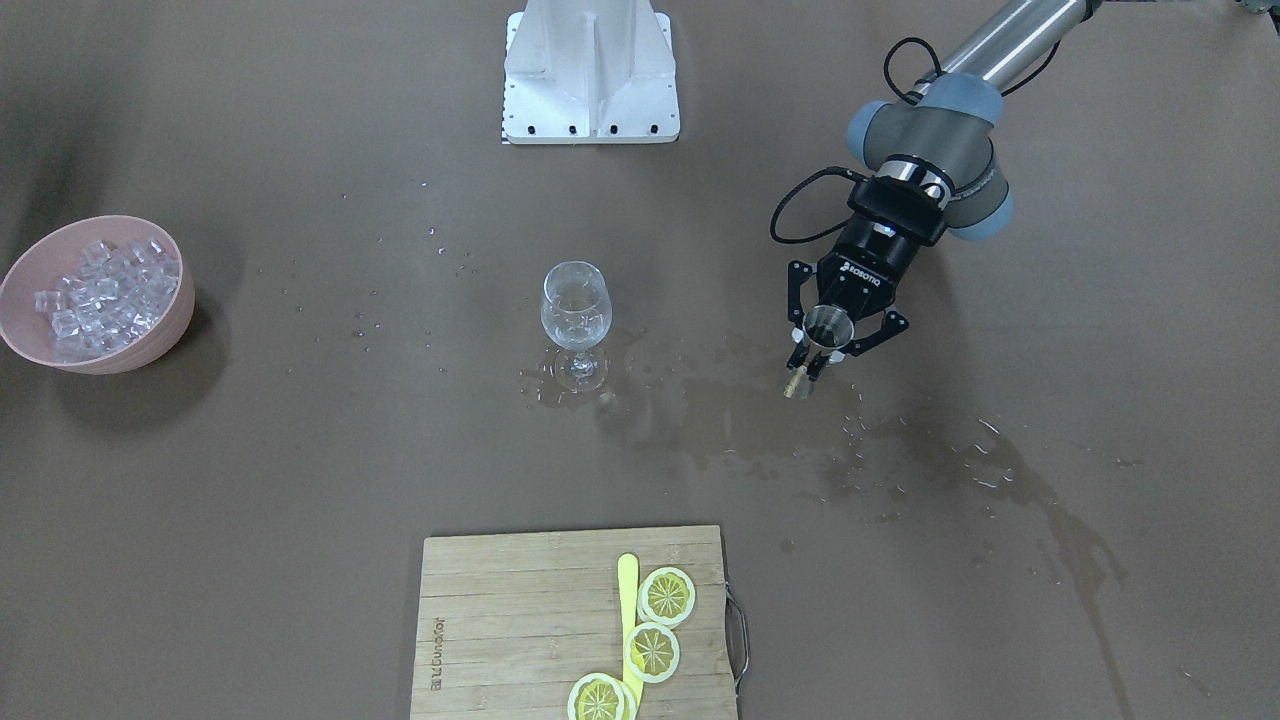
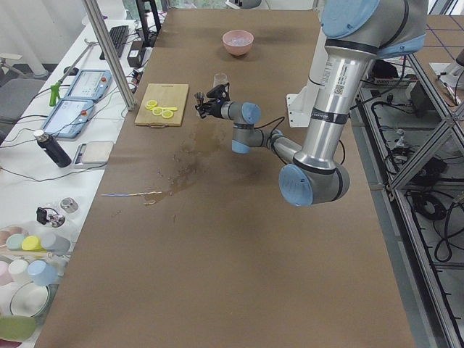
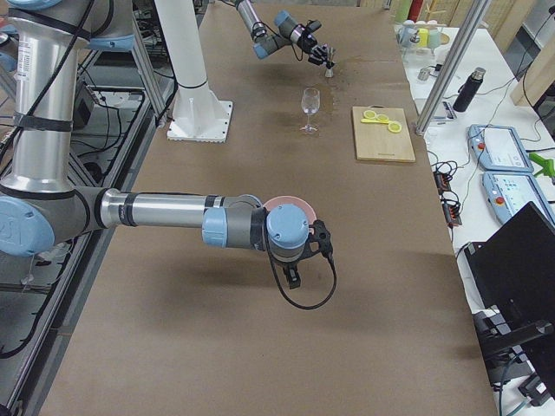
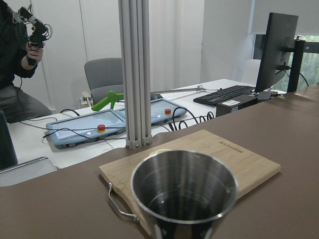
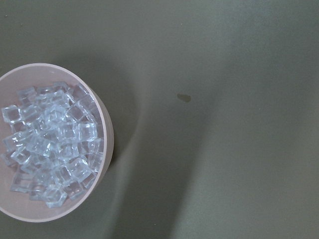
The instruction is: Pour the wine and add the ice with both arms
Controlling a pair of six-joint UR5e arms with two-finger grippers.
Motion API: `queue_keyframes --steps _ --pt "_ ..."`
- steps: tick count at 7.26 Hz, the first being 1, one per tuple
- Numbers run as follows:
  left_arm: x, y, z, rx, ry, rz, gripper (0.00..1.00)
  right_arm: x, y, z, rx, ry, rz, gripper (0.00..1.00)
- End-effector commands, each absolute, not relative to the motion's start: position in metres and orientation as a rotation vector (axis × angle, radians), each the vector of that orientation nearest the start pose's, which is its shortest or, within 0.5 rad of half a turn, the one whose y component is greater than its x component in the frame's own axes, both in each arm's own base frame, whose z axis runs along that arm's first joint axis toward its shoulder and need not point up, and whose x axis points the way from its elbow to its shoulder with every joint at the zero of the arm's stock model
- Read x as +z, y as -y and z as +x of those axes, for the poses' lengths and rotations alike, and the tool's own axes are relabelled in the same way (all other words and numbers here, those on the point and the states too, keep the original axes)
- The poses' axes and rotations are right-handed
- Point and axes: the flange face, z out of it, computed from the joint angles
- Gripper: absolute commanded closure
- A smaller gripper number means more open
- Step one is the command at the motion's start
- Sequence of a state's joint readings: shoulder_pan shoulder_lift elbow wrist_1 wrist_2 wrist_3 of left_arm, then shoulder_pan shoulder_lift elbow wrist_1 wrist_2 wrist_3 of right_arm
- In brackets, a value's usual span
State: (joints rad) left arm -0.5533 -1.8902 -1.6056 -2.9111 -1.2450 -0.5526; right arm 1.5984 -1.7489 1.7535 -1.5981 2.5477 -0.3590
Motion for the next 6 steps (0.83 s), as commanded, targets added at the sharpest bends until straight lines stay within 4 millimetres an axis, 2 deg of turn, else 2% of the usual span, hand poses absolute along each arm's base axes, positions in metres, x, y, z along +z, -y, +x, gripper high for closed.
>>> queue_keyframes --steps 1,2,3,4,5,6 --pt "0.263 0.448 0.419 0.165 -0.896 1.370 1.00 0.636 0.415 0.062 -0.295 0.966 0.172 0.00" --pt "0.265 0.449 0.418 0.265 -0.778 1.438 1.00 0.632 0.418 0.062 -0.300 0.965 0.180 0.00" --pt "0.265 0.449 0.416 0.229 -0.701 1.473 1.00 0.628 0.420 0.062 -0.305 0.963 0.190 0.00" --pt "0.264 0.427 0.440 0.254 -0.721 1.461 1.00 0.614 0.428 0.062 -0.314 0.960 0.212 0.00" --pt "0.264 0.414 0.455 0.265 -0.710 1.448 1.00 0.599 0.431 0.056 -0.335 0.958 0.230 0.00" --pt "0.247 0.401 0.469 0.259 -0.729 1.455 1.00 0.584 0.432 0.047 -0.335 0.959 0.231 0.00"
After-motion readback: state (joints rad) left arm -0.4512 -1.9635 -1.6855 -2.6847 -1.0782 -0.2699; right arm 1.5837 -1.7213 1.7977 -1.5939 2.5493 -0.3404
